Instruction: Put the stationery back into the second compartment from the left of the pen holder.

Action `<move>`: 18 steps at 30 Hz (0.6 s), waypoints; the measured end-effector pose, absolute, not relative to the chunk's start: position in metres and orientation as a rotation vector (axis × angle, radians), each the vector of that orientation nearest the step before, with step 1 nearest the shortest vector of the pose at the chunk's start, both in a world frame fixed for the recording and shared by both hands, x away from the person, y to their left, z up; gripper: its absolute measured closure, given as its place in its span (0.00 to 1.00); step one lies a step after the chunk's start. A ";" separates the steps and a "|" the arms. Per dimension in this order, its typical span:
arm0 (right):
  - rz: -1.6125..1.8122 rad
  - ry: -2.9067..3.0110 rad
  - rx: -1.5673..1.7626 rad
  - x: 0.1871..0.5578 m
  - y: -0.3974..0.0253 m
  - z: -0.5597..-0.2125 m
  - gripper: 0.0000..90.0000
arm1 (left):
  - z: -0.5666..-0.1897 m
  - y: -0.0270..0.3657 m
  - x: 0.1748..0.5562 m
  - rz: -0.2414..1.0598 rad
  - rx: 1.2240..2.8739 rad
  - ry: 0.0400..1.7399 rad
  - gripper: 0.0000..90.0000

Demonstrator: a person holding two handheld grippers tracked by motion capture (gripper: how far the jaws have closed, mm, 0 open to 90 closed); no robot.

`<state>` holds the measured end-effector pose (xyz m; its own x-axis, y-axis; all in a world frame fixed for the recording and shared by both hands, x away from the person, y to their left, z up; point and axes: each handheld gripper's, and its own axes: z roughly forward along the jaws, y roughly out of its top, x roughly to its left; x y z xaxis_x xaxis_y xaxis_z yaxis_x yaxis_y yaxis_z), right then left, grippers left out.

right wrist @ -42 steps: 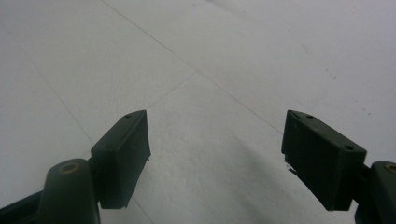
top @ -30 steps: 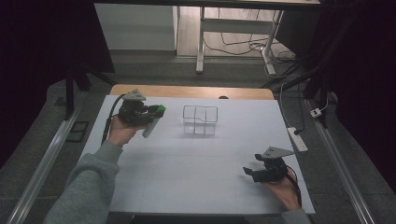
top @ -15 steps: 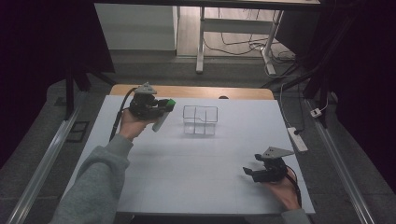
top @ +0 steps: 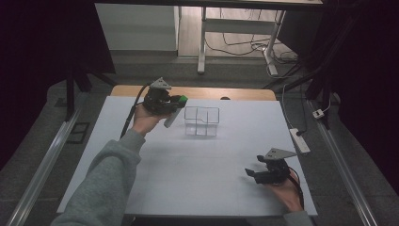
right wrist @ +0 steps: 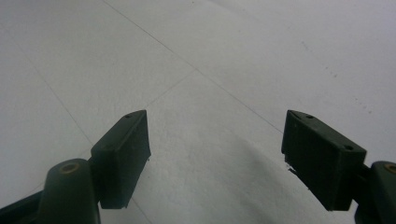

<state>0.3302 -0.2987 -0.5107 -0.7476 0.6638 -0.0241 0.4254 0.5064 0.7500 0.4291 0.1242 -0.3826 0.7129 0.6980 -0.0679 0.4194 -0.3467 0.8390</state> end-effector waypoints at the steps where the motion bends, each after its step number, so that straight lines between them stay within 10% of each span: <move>1: 1.090 2.444 0.913 0.330 -0.299 -0.511 0.25 | -0.383 0.123 0.431 0.377 1.990 0.855 0.74; 18: 1.095 2.447 0.918 0.331 -0.300 -0.512 0.25 | -0.385 0.090 0.447 0.365 1.983 0.838 0.74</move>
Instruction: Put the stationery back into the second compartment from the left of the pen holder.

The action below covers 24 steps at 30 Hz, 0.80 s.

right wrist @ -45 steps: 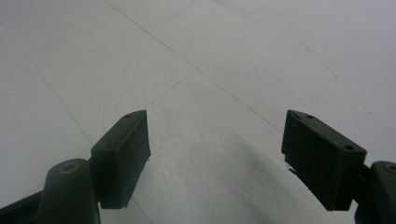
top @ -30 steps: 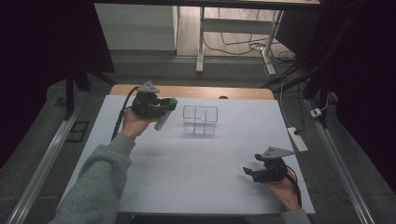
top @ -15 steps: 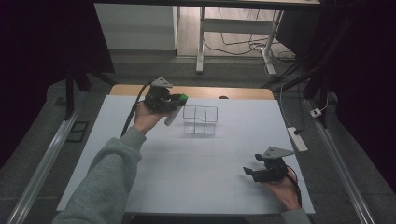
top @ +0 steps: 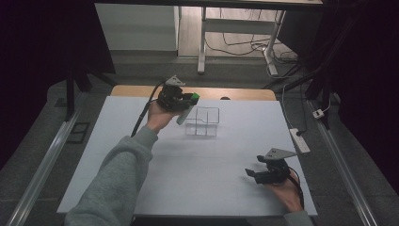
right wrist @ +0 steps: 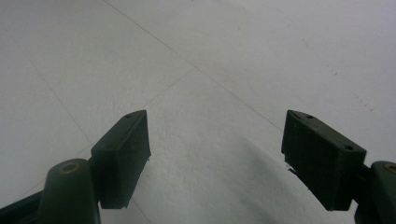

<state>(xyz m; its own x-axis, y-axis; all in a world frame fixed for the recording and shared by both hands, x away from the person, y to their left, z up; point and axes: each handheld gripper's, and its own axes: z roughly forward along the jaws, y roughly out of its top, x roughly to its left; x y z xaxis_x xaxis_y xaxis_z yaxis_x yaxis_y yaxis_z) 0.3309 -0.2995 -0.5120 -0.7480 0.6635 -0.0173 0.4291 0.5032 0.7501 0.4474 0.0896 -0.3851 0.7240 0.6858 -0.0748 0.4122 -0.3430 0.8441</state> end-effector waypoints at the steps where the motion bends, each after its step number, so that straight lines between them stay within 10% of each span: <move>1: 1.095 2.447 0.918 0.331 -0.300 -0.512 0.25 | -0.385 0.088 0.448 0.363 1.982 0.838 0.74; 24: 1.094 2.445 0.917 0.331 -0.300 -0.512 0.26 | -0.382 0.055 0.473 0.350 1.989 0.817 0.74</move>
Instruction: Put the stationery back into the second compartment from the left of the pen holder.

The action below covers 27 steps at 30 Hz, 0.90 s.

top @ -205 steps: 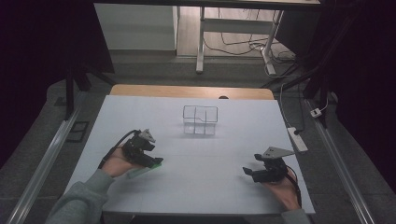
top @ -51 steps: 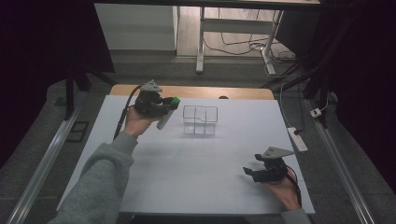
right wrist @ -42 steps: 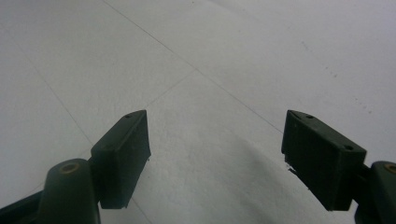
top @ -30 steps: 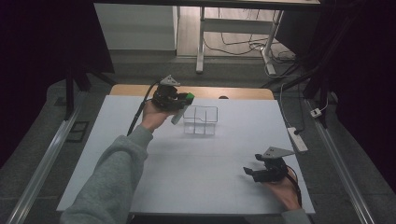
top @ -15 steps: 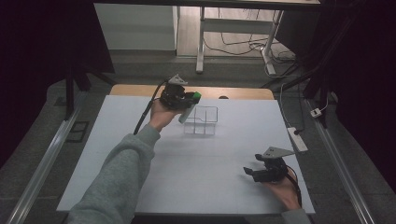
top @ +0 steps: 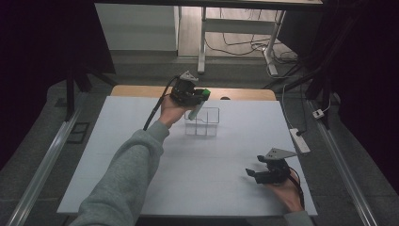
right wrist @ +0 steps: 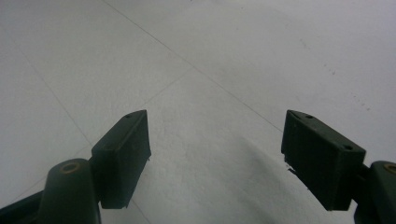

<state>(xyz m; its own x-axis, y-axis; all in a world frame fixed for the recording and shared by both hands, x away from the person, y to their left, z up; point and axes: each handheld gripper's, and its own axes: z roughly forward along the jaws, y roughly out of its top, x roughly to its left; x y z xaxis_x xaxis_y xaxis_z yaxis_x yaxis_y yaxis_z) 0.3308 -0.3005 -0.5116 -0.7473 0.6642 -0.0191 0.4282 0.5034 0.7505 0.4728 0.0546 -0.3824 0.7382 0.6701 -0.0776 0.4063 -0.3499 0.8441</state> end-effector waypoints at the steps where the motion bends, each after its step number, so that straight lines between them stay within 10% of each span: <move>1: 1.094 2.444 0.918 0.331 -0.301 -0.512 0.26 | -0.383 0.052 0.474 0.352 1.994 0.815 0.74; 27: 1.089 2.439 0.926 0.330 -0.303 -0.512 0.26 | -0.391 0.034 0.501 0.340 1.983 0.818 0.73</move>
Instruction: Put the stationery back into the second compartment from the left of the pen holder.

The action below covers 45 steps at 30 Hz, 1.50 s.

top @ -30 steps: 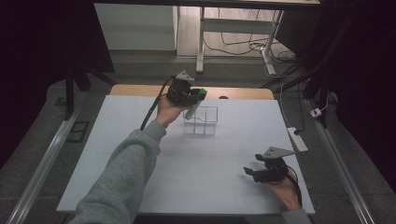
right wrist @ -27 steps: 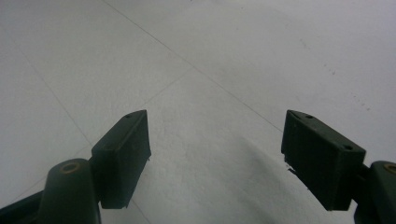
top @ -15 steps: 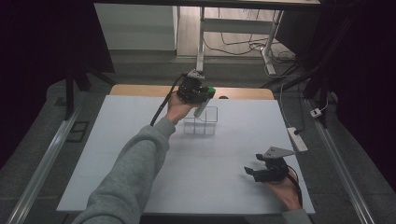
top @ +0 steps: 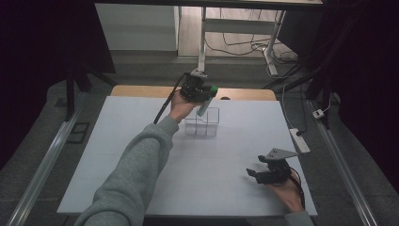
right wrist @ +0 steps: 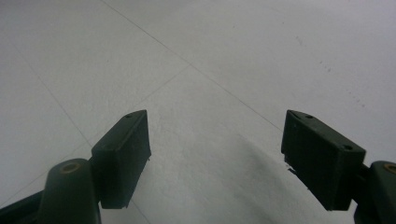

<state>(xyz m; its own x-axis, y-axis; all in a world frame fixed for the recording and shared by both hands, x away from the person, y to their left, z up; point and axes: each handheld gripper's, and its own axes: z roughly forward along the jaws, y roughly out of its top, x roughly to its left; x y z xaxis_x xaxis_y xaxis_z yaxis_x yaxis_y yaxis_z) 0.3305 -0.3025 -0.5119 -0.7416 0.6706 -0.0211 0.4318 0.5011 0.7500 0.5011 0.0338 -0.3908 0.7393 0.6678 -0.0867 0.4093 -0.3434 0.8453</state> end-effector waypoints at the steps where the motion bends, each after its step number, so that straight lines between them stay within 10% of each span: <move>1: 1.088 2.438 0.925 0.330 -0.303 -0.512 0.26 | -0.392 0.034 0.501 0.338 1.985 0.820 0.73; 13: 1.086 2.438 0.925 0.329 -0.303 -0.511 0.26 | -0.398 0.038 0.500 0.304 2.044 0.819 0.48; 45: 1.084 2.431 0.924 0.328 -0.303 -0.510 0.26 | -0.421 0.136 0.416 0.311 2.067 0.838 0.47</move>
